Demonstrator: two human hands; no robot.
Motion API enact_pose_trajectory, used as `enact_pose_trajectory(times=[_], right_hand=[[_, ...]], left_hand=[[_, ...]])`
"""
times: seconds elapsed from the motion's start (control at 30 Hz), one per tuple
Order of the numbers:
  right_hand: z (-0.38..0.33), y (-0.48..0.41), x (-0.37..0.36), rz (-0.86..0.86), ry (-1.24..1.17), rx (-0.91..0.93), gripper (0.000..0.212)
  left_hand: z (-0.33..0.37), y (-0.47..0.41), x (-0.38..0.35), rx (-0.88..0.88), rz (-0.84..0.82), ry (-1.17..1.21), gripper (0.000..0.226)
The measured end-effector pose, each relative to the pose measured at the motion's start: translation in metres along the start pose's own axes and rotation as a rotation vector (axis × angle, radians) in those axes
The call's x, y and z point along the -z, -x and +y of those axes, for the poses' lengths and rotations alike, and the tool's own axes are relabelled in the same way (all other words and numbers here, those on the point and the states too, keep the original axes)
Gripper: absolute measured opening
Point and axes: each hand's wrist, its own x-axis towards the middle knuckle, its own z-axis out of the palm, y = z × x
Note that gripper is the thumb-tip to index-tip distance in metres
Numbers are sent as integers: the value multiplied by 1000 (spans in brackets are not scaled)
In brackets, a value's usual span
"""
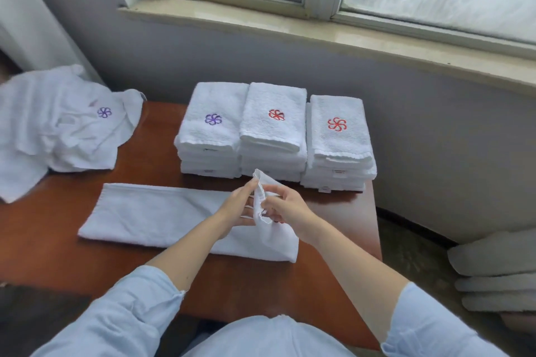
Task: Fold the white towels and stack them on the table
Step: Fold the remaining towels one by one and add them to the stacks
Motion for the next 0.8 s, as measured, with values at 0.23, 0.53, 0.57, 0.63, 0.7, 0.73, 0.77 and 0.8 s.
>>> enact_pose_trajectory(times=[0.23, 0.53, 0.57, 0.63, 0.7, 0.73, 0.77, 0.8], right_hand=[[17, -36, -63, -68, 143, -66, 40], [50, -46, -85, 134, 494, -191, 60], [52, -47, -89, 143, 529, -195, 62], [57, -45, -100, 138, 626, -198, 69], [62, -41, -109, 113, 736, -199, 71], [64, -39, -113, 107, 781, -197, 70], [65, -36, -116, 107, 819, -198, 68], [66, -34, -119, 113, 856, -200, 66]], left_hand=[[-22, 3, 75, 103, 87, -30, 25], [-65, -31, 99, 17, 75, -506, 33], [-66, -33, 101, -11, 81, -601, 32], [-67, -35, 106, -76, 77, -747, 34], [-66, -37, 110, -137, 17, -756, 44], [-65, -36, 111, -157, -28, -717, 49], [-65, -34, 113, -170, -72, -673, 53], [-66, -31, 115, -178, -107, -643, 57]])
